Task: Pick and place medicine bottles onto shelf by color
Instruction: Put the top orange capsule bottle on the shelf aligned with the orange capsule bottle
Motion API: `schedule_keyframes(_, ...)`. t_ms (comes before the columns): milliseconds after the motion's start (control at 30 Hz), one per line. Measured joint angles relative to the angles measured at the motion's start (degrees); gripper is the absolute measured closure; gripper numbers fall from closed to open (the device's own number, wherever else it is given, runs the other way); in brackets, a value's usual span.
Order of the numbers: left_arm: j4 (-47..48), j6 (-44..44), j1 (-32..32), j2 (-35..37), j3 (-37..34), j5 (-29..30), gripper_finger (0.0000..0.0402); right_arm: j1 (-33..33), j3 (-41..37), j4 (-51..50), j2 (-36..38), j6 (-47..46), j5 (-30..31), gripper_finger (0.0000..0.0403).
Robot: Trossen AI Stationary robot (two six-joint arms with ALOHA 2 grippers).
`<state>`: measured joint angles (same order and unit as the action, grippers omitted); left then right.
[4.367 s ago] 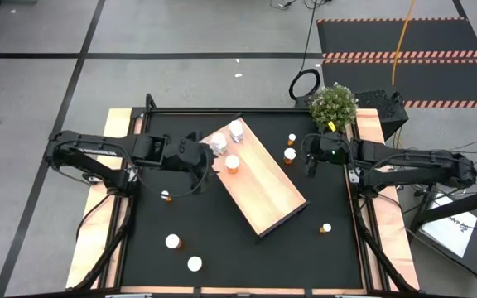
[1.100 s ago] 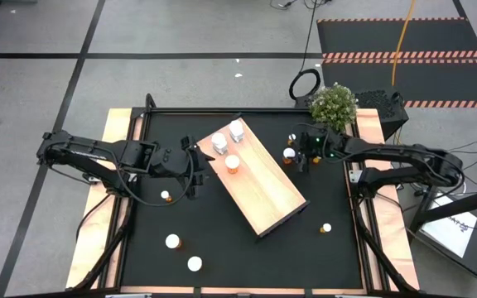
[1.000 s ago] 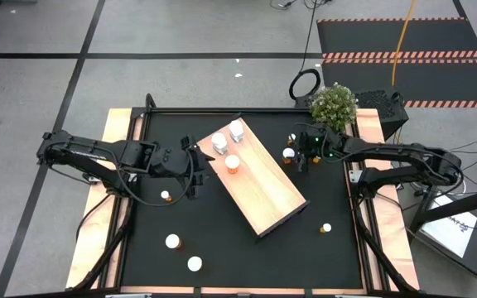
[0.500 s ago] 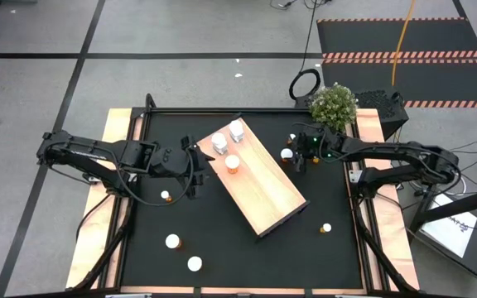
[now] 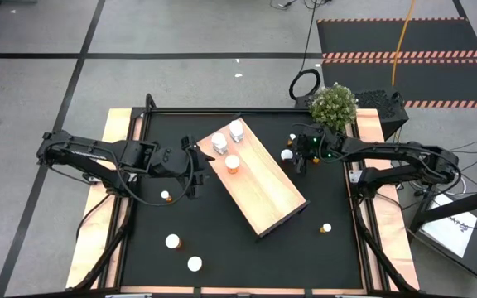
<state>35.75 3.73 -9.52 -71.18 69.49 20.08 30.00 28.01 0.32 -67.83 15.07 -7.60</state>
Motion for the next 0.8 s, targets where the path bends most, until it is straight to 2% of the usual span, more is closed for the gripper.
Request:
schedule_keyframes(600,0.0,0.3,0.0,0.0,0.0,0.0,0.0188,0.0,0.0,0.1,0.0,0.2,0.6,0.026)
schedule_keyframes(800,0.0,0.2,0.0,0.0,0.0,0.0,0.0188,0.0,0.0,0.8,0.0,-0.7,0.7,0.026)
